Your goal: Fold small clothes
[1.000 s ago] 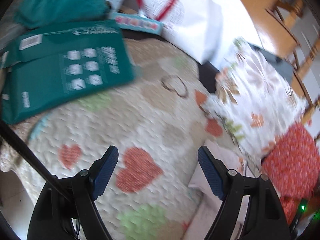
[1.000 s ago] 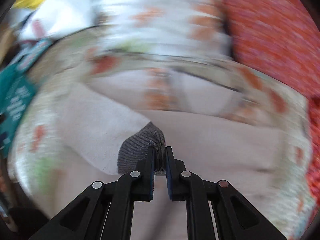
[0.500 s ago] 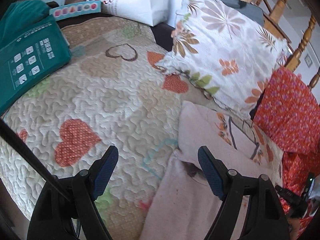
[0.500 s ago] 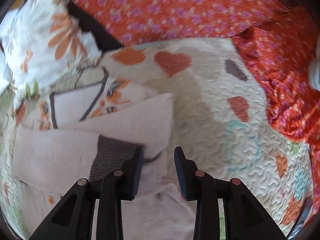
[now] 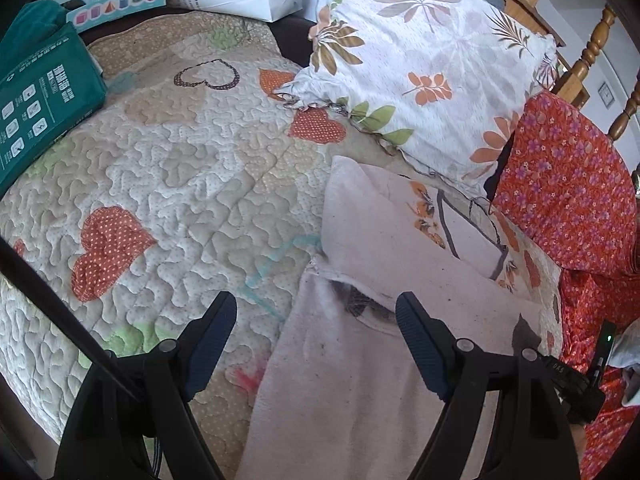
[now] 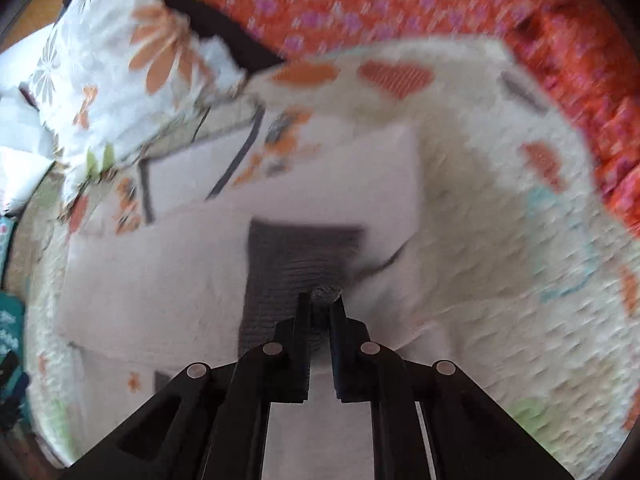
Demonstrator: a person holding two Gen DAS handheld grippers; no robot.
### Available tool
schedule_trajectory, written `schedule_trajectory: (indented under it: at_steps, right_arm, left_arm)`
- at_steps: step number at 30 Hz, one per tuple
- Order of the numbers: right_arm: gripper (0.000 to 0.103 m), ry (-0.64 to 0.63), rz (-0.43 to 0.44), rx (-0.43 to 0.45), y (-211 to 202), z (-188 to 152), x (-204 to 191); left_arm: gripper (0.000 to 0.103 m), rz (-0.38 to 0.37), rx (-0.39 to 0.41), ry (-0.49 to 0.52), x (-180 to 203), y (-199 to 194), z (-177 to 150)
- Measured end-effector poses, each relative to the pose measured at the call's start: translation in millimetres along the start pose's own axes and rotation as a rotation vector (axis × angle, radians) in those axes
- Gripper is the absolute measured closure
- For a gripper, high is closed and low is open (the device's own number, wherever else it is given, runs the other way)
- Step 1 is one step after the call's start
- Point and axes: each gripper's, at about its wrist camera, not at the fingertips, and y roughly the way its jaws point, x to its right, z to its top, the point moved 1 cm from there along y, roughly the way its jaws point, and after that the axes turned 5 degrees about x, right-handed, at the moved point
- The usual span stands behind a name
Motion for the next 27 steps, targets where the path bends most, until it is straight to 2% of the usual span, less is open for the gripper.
schedule_trajectory:
  at_steps: [2,5,6,7,9,13,17,20,24,27]
  right_arm:
    - [0.093,-0.003,-0.058,0.011,-3.5,3.5,6.4]
    - [0.085,-0.044,-0.147,0.033,-12.9,0.5,11.3]
    - [0.078,-0.047,-0.15,0.05,-20.4,-2.9,15.5]
    - [0.068,-0.042,-0.134,0.063,-28.2,-6.8,19.4]
    - [0.058,-0.022,-0.086,0.075,-46.8,-20.7,29.7]
    - [0.057,-0.077,-0.047,0.053,-67.7,-50.0,32.7]
    - [0.057,-0.156,-0.008,0.01,-71.3,-94.7,24.9]
    - [0.057,-0.198,-0.028,-0.003,-62.3,-118.7,21.9]
    - [0.056,-0.242,-0.062,-0.009,-53.4,-128.5,20.7]
    - [0.052,-0.294,-0.08,-0.005,-53.2,-131.1,17.4]
  left_arm:
    - [0.022,0.003,-0.005,0.026,6.5,2.4,-2.9]
    - [0.022,0.004,-0.028,0.057,15.3,7.2,-12.5]
    - [0.022,0.003,-0.037,0.069,17.8,8.7,-16.5]
    - [0.022,0.002,-0.049,0.092,22.1,10.9,-22.5]
    - [0.022,0.0,-0.069,0.136,29.7,14.4,-33.5]
    - [0.022,-0.031,-0.118,0.246,49.8,17.9,-64.3]
    - [0.022,-0.074,-0.143,0.362,68.2,14.2,-100.2]
    - [0.022,-0.072,-0.137,0.441,76.4,13.8,-122.9]
    - [0.022,-0.039,-0.167,0.478,72.2,22.1,-144.9]
    - [0.021,-0.035,-0.139,0.505,71.4,20.1,-150.1]
